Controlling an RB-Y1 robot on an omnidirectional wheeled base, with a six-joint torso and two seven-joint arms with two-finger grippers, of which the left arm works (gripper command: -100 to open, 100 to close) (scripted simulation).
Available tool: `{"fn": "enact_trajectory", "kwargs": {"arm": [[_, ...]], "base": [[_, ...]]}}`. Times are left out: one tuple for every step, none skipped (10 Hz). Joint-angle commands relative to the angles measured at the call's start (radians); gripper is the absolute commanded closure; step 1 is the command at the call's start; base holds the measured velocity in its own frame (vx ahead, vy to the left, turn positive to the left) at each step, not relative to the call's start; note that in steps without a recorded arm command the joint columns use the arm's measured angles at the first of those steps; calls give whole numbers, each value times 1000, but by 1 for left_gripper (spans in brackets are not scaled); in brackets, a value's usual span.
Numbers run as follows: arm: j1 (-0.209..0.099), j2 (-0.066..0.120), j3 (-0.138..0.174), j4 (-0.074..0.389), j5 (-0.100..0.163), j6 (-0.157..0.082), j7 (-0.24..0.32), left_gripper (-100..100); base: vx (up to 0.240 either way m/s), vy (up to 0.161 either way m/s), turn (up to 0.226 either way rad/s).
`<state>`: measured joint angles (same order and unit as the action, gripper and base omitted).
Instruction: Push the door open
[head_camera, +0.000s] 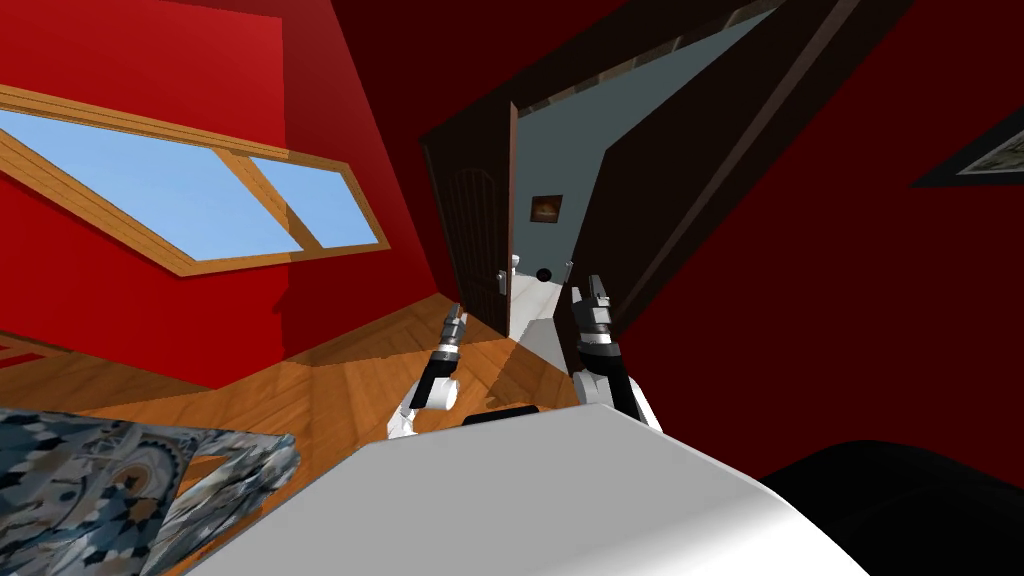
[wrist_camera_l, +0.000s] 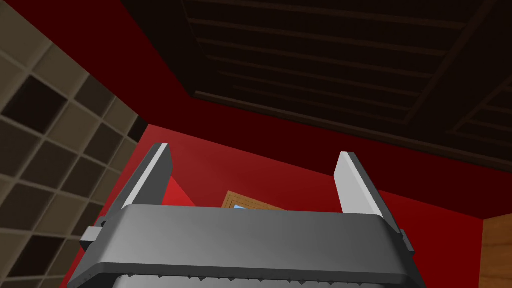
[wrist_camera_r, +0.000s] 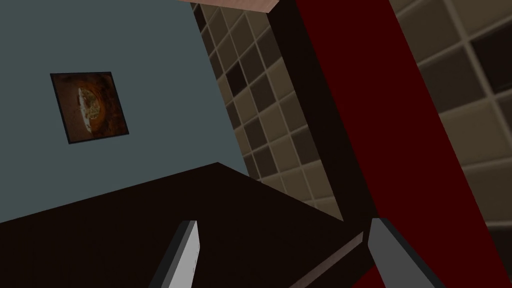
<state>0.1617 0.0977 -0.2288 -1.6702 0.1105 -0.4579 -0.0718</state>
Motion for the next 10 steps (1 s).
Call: {"fn": "enact_trajectory", "kwargs": {"arm": [[-26,0,-11,39,4,0,2,-100],[-40,1,-17,60,7,1,4,-100],[-54,1,-24,81,10,2,6,-100],[-68,1,-31,103,13,2,8,-100],[-97,1,-44,145,18,4,12,-100],[-111,1,-51,167,21,4,14,-100],[-126,1,-58,188,24,5,16,-100],[-140,0,-65,209,26,6,18,-100],[-154,0,-71,230,29,6,20,-100],[-169,-1,-78,252,32,7,22,-100]], "base": [[97,49,-42],[91,53,-48],[92,48,-39],[90,46,-51],[116,83,-74],[132,85,-69],[132,72,-43],[98,75,-35],[79,68,-44],[85,64,-45]]}}
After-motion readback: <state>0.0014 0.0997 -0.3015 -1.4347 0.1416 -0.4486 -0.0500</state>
